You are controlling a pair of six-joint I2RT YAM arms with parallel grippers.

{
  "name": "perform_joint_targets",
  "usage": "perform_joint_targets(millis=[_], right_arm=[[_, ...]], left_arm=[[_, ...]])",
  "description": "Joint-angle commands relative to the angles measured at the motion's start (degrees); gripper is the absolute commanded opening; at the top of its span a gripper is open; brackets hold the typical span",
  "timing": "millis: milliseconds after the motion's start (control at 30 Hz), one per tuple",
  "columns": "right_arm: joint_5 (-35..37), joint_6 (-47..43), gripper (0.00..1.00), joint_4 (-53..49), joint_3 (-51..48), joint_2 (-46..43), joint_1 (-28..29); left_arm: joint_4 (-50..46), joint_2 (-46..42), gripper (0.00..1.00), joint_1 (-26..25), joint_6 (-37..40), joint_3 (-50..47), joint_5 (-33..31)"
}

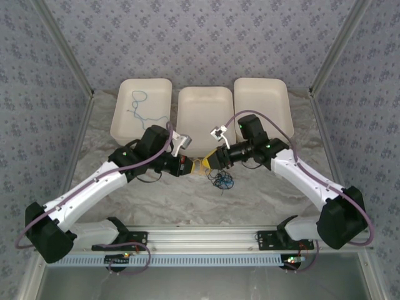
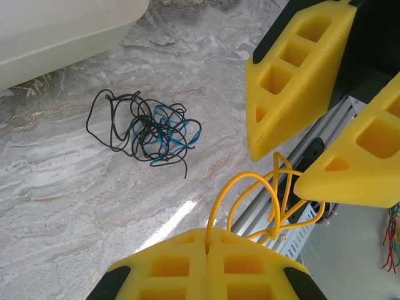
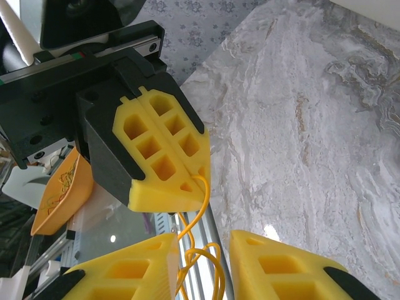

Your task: Untangle the cables

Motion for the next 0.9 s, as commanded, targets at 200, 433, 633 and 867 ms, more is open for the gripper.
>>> perform_joint_targets(millis=[200,433,633,867], right_arm=[[-0.7,2.1,0.05,2.6,0.2,0.3,0.3],[5.0,6.6,0.00,7.0,-2.1,-3.4,-2.2],[17.4,16.0,0.00,16.4,-7.5,-10.7,-5.3],[35.5,27.0,0.00,27.9,-15.0,-16.4,-2.9]], left_arm=[[0.9,-0.2,0.00,0.3,0.6,1.4,0.2],[0.2,-0.9,0.00,1.1,-0.8,1.2,-4.6],[4.5,-3.1,0.00,2.3,-9.3,-2.4,-13.3],[4.6,-1.6,0.00,2.2,-11.2,-2.3,-17.3]])
